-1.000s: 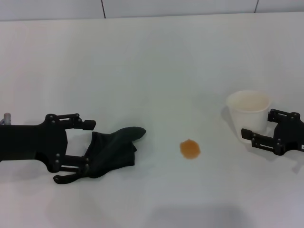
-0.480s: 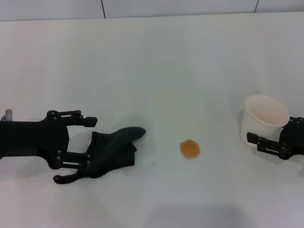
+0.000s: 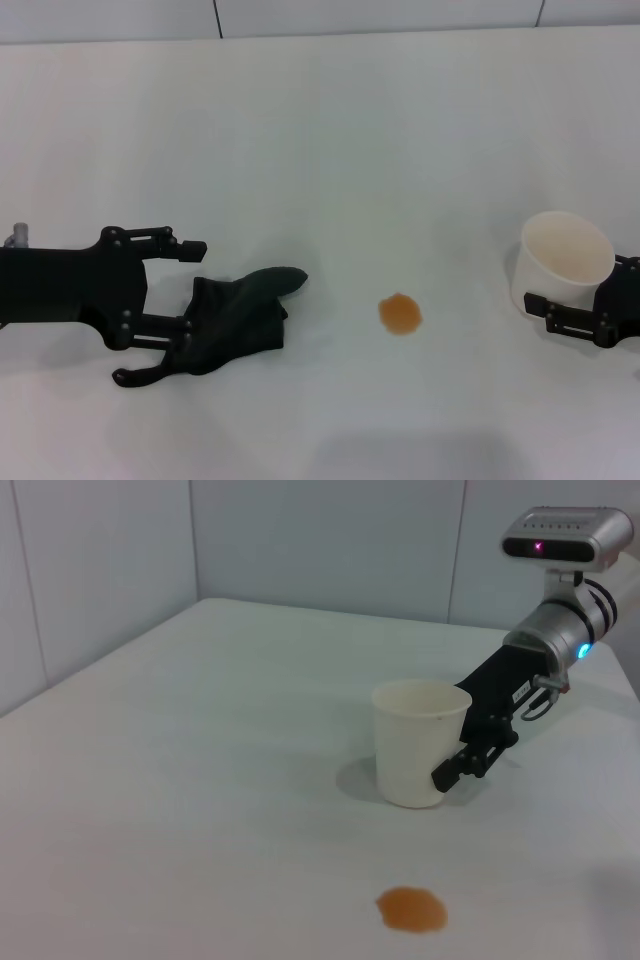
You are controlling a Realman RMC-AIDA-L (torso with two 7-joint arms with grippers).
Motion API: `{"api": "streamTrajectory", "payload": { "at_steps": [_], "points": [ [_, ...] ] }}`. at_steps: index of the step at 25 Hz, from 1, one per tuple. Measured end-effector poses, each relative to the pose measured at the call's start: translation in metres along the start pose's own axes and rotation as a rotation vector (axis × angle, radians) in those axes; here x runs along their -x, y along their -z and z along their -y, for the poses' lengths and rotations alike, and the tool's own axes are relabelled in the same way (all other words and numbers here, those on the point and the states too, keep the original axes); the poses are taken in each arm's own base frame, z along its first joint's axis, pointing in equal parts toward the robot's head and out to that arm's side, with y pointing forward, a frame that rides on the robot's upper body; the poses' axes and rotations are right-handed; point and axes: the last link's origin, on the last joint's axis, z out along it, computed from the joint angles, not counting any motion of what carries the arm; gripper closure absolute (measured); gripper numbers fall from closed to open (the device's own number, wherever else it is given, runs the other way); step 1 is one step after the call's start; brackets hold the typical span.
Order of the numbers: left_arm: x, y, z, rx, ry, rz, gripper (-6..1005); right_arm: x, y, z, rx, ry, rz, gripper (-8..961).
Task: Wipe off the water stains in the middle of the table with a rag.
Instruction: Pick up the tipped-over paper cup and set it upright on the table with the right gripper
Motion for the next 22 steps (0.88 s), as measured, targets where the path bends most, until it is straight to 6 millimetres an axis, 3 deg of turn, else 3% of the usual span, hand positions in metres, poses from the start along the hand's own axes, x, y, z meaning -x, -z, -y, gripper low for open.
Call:
{"api": "streamTrajectory", "payload": {
  "at_steps": [15,22],
  "points": [
    [-0.002,-0.001,0.002,0.001,-0.005,0.005,169,0.004,0.006,0.002,0.019,-0.026,-0.03,186],
    [-0.002,-0.001,0.002,0.0,-0.005,0.005,171,0.005,0.011,0.004,0.031,-0.041,-0.031,93]
  ]
}}
